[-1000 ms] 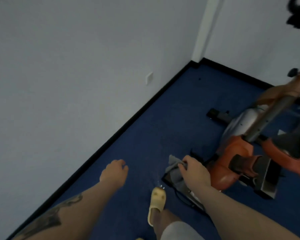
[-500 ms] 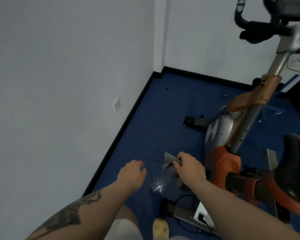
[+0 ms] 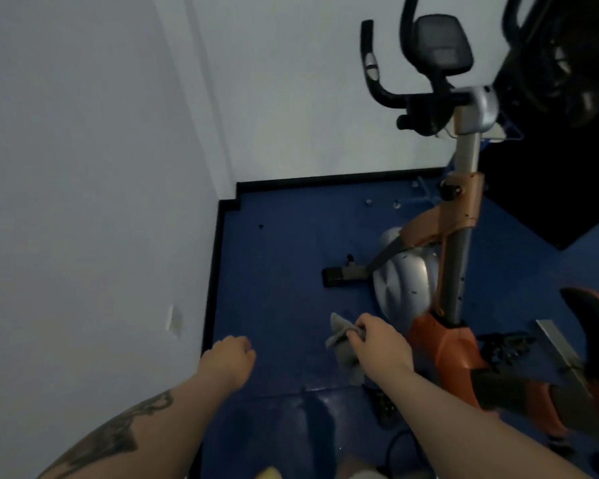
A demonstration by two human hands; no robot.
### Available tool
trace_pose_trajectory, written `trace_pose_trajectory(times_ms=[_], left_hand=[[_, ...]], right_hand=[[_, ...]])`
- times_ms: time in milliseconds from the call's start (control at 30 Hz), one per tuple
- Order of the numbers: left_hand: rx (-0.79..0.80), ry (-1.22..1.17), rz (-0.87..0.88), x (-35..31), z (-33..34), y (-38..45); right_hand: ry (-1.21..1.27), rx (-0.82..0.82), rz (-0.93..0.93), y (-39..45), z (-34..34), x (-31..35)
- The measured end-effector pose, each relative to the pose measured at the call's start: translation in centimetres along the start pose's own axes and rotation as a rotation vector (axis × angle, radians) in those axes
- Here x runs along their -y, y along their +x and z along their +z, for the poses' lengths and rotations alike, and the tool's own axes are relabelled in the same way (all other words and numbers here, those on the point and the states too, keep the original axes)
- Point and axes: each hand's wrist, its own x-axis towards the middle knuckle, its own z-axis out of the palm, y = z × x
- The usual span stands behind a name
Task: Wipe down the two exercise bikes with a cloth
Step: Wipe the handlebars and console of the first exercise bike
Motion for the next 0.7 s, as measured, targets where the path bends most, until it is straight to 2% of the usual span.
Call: trace_pose_trajectory(times_ms=[100,233,467,600,700], left_hand=[[0.076,0.066,0.044,-1.1,-1.0,2.8],[0.130,0.049,0.184,-5.7,-2.0,6.4],[0.092,0.015,0.356,-15.4,-5.3,14.1],[0.045,-0.076,0.414,-20.2,-7.6,18.2],[-0.026,-0.306,0.474,-24.7,-10.3,20.3]], right_hand=[[0.052,-0.024,0.067,1.1,-0.4,0.1],[0.077,-0.063,0.131,4.0,-1.5,-0.4],[0.109,-0.123,0.207,12.2,-4.2,-2.5],[0.198,-0.287,0.215,17.0,-6.7,-4.6],[0.467,-0.427,0.320,20.2,-9.4,-4.8]])
